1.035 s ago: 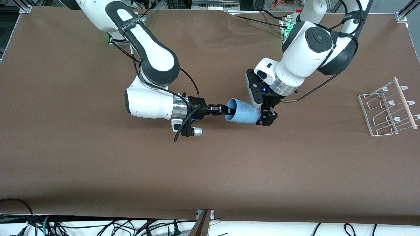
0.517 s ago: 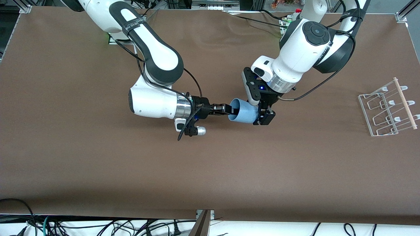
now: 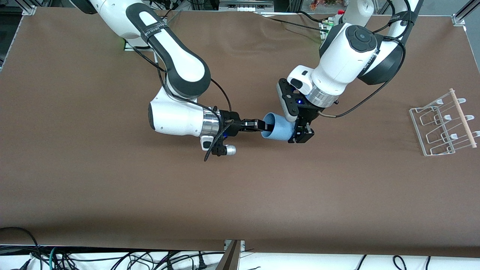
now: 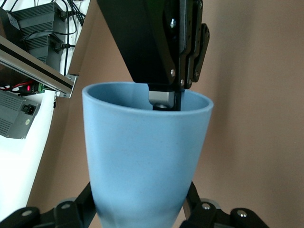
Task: Transfer cup to left arm and place on rack
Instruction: 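Open the right gripper while the left gripper pulls the cup away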
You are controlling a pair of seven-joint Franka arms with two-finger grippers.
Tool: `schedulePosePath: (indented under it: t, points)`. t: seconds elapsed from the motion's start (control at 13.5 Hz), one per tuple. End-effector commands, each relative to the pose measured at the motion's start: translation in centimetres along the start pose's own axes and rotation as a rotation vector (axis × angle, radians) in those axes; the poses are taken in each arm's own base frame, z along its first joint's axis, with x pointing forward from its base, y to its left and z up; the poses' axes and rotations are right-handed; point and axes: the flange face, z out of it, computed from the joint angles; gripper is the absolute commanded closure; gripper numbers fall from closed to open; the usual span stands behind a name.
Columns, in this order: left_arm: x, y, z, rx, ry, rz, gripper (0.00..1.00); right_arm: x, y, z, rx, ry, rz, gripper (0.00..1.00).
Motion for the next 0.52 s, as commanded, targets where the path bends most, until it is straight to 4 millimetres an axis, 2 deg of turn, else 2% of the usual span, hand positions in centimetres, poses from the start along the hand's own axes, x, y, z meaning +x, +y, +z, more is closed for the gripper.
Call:
schedulePosePath:
  t: [0.0,0.07,0.15,0.22,0.44]
  points:
    - [-1.8,-0.8,-1.0,0.013,-0.027,-0.018,1.00,0.3,-1.8,-0.5,0.047,0.020,0.012,1.00]
    - [-2.9,-1.4,-1.8,0.014,-0.039,-0.034,1.00,0.4,-2.0,-0.7,0.049,0.021,0.000,1.00]
    - [-4.4,-2.1,-2.9,0.001,-0.064,-0.057,1.00,0.4,-2.4,-1.3,0.047,0.023,-0.021,0.54]
    - [-5.5,-2.6,-4.0,-0.001,-0.079,-0.075,1.00,0.5,-2.6,-1.5,0.031,0.030,-0.044,0.01]
    - [-9.5,-3.3,-6.9,-0.020,-0.137,-0.138,1.00,1.1,-2.7,-2.9,0.016,0.051,-0.052,0.00]
